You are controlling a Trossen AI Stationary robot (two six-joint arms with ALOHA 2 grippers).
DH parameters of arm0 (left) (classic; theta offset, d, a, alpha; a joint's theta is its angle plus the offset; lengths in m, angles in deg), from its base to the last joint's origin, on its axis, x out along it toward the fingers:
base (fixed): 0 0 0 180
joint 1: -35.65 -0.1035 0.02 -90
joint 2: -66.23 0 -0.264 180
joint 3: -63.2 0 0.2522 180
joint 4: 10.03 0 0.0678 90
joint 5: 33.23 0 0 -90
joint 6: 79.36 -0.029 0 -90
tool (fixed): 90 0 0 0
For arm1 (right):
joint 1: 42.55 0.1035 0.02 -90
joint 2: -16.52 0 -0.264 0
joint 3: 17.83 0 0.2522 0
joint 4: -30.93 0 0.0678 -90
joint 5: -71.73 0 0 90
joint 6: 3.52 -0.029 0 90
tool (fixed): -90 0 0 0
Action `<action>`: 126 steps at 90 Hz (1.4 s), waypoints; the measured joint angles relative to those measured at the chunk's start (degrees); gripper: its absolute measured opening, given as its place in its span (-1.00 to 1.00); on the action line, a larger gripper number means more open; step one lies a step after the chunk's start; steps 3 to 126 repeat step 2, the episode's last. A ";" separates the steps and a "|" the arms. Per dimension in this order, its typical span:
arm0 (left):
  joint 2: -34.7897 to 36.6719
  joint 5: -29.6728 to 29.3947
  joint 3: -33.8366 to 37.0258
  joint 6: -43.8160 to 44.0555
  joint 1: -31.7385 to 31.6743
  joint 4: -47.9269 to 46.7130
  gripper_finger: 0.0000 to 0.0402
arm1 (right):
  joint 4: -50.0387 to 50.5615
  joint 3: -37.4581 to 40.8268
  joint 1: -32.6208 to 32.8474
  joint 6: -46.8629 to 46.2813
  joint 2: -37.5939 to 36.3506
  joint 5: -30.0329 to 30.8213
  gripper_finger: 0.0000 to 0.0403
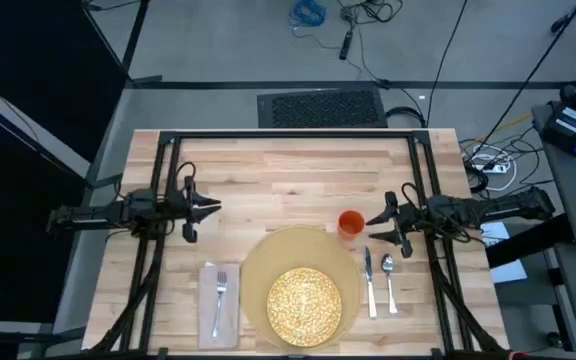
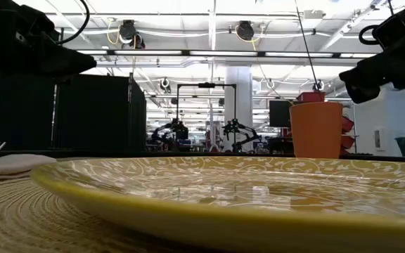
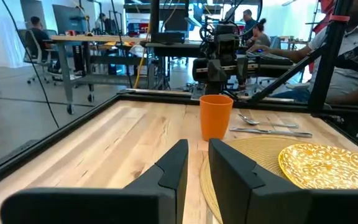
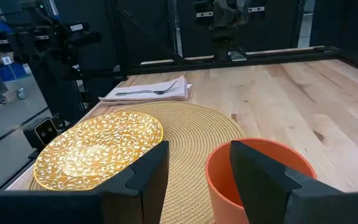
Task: Set table place
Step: Return to Home Position
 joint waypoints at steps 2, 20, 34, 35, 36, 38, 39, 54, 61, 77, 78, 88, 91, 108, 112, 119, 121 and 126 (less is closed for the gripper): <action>0.00 0.00 0.00 0.00 0.00 0.00 -0.74 | 0.00 0.00 0.00 0.00 0.00 0.00 -0.23; 0.00 0.00 0.00 0.00 0.00 0.00 -0.74 | 0.00 0.00 0.00 0.00 0.00 0.00 -0.23; 0.00 0.00 0.00 0.00 0.00 0.00 -0.74 | 0.00 0.00 0.00 0.00 0.00 0.00 -0.23; 0.00 0.00 0.00 0.00 0.00 0.00 -0.74 | 0.00 0.00 0.00 0.00 0.00 0.00 -0.23; 0.00 0.00 0.00 0.00 0.00 0.00 -0.74 | 0.00 0.00 0.00 0.00 0.00 0.00 -0.23; 0.00 0.00 0.00 0.00 0.00 0.00 -0.74 | 0.00 0.00 0.00 0.00 0.00 0.00 -0.23; 0.00 0.00 0.00 0.00 0.00 0.00 -0.74 | 0.00 0.00 0.00 0.00 0.00 0.00 -0.23; 0.00 0.00 0.00 0.00 0.00 0.00 -0.74 | 0.00 0.00 0.00 0.00 0.00 0.00 -0.23; 0.00 0.00 0.00 0.00 0.00 0.00 -0.74 | 0.00 0.00 0.00 0.00 0.00 0.00 -0.23; 0.00 0.00 0.00 0.00 0.00 0.00 -0.74 | 0.00 0.00 0.00 0.00 0.00 0.00 -0.23; 0.00 0.00 0.00 0.00 0.00 0.00 -0.74 | 0.00 0.00 0.00 0.00 0.00 0.00 -0.23; 0.00 0.00 0.00 0.00 0.00 0.00 -0.74 | 0.00 0.00 0.00 0.00 0.00 0.00 -0.23; 0.00 0.00 0.00 0.00 0.00 0.00 -0.74 | 0.00 0.00 0.00 0.00 0.00 0.00 -0.23; 0.00 0.00 0.00 0.00 0.00 0.00 -0.74 | 0.00 0.00 0.00 0.00 0.00 0.00 -0.23; 0.00 0.00 0.00 0.00 0.00 0.00 -0.74 | 0.00 0.00 0.00 0.00 0.00 0.00 -0.23; 0.00 0.00 0.00 0.00 0.00 0.00 -0.74 | 0.00 0.00 0.00 0.00 0.00 0.00 -0.23; 0.00 0.00 0.00 0.00 0.00 0.00 -0.74 | 0.00 0.00 0.00 0.00 0.00 0.00 -0.23; 0.00 0.00 0.00 0.00 0.00 0.00 -0.74 | 0.00 0.00 0.00 0.00 0.00 0.00 -0.23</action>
